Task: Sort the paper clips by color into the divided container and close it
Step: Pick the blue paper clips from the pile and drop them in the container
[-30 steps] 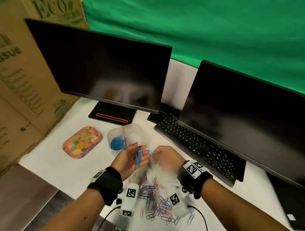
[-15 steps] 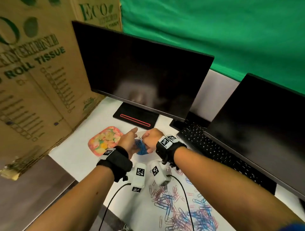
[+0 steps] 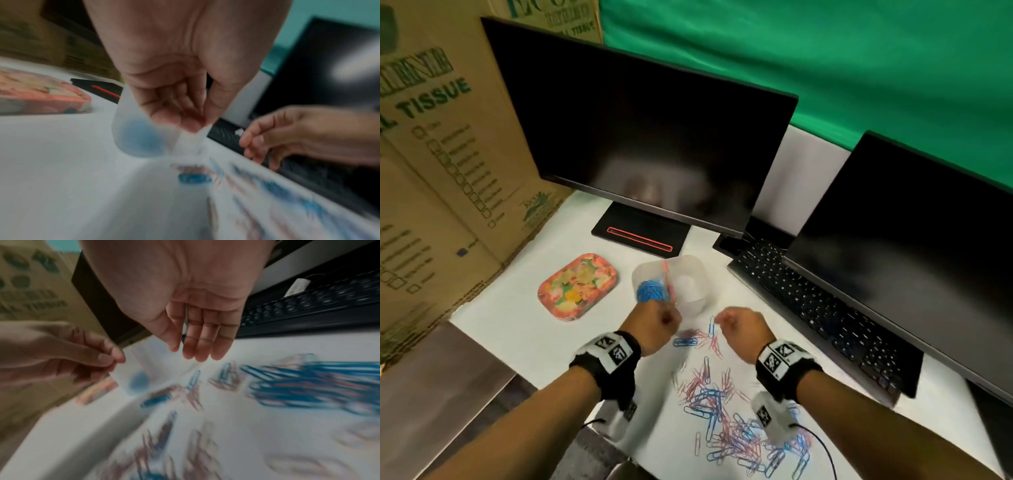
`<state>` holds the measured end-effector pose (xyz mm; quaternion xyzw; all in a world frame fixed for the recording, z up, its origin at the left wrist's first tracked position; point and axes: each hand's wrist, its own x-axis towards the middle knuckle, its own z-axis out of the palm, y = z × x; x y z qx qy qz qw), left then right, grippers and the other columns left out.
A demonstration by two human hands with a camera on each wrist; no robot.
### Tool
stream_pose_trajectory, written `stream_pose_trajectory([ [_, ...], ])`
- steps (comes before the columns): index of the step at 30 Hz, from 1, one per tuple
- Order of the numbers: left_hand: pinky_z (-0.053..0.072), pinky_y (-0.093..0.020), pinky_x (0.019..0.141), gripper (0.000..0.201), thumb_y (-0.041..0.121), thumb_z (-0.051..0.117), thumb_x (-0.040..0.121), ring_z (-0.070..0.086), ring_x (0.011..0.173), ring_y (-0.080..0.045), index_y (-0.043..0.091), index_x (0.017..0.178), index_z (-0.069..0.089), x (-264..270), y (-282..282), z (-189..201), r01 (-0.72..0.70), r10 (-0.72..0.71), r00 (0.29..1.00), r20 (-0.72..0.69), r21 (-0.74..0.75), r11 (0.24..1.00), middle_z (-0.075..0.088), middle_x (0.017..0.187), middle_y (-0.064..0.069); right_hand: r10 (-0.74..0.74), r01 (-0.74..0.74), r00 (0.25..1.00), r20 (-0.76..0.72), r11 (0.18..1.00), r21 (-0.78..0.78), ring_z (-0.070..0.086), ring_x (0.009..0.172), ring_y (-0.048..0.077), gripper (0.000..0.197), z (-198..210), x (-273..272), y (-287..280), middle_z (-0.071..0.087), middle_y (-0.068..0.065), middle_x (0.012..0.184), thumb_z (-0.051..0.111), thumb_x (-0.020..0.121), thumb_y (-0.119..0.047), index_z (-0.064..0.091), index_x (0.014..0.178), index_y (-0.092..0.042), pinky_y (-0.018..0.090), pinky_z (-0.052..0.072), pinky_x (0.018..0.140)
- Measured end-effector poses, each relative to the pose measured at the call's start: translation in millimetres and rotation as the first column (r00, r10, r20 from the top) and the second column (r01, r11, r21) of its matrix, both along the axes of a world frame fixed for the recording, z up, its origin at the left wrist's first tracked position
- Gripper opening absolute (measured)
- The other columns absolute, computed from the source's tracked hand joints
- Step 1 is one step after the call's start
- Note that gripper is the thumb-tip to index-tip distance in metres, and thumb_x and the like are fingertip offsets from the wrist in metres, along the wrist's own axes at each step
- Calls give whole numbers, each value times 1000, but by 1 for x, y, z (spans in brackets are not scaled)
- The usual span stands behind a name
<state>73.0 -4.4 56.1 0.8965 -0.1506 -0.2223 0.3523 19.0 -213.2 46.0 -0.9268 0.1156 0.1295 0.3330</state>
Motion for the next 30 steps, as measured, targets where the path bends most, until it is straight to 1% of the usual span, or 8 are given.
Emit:
stream_pose_trajectory([
  [3,49,-30,84,28,18,49,89,62,99,-23,21,110,68,-15,-10,-24,165,-200,968,155,214,963,65,108,-2,67,-72,995,-74,995,-70,65,97,17,26,-24,-28,-13,71,0,107,49,88,-18,71,101,-24,28,51,90],
  [6,48,-36,89,39,18,44,90,55,112,-27,22,128,57,-27,-20,-40,328,-414,901,133,414,849,56,122,-4,163,-174,982,-93,977,-122,59,110,18,30,-36,-45,-15,64,0,117,46,91,-19,67,112,-23,25,45,96],
  [9,49,-40,92,40,13,49,87,50,116,-27,18,126,57,-37,-17,-54,362,-483,868,120,515,777,49,132,-2,200,-207,977,-72,972,-113,56,114,16,31,-39,-51,-16,61,-1,120,46,92,-20,64,117,-22,25,43,98],
  [14,50,-39,83,45,6,48,79,53,108,-29,18,120,62,-48,0,-67,379,-512,842,172,486,787,55,126,-1,207,-212,977,-54,970,-119,55,116,17,31,-41,-43,-18,61,0,123,47,92,-20,63,117,-22,25,41,99],
  [19,48,-36,89,48,10,47,85,52,113,-25,27,129,55,-46,1,-63,345,-460,875,150,473,811,56,126,3,186,-197,979,-83,966,-166,56,115,22,32,-37,-19,-14,60,2,124,44,92,-19,64,116,-26,29,45,98],
  [22,47,-38,91,46,10,50,86,52,115,-27,23,130,51,-41,-7,-64,296,-413,901,129,512,807,55,126,-2,166,-181,983,-80,947,-266,58,111,23,34,-36,-2,-10,59,2,122,42,92,-15,62,116,-28,29,46,90],
  [25,47,-40,87,33,11,52,86,54,112,-29,17,118,55,-37,-13,-63,270,-385,916,109,542,796,57,119,-7,211,-233,972,-98,907,-350,58,109,22,40,-36,11,-7,56,2,121,42,92,-10,58,122,-32,28,46,83],
  [30,47,-40,84,20,17,51,90,54,108,-29,14,109,56,-32,-14,-63,251,-355,929,100,535,807,55,115,-8,417,-436,897,-150,772,-463,51,116,24,45,-44,27,-7,53,3,123,48,92,-11,52,131,-34,34,45,93],
])
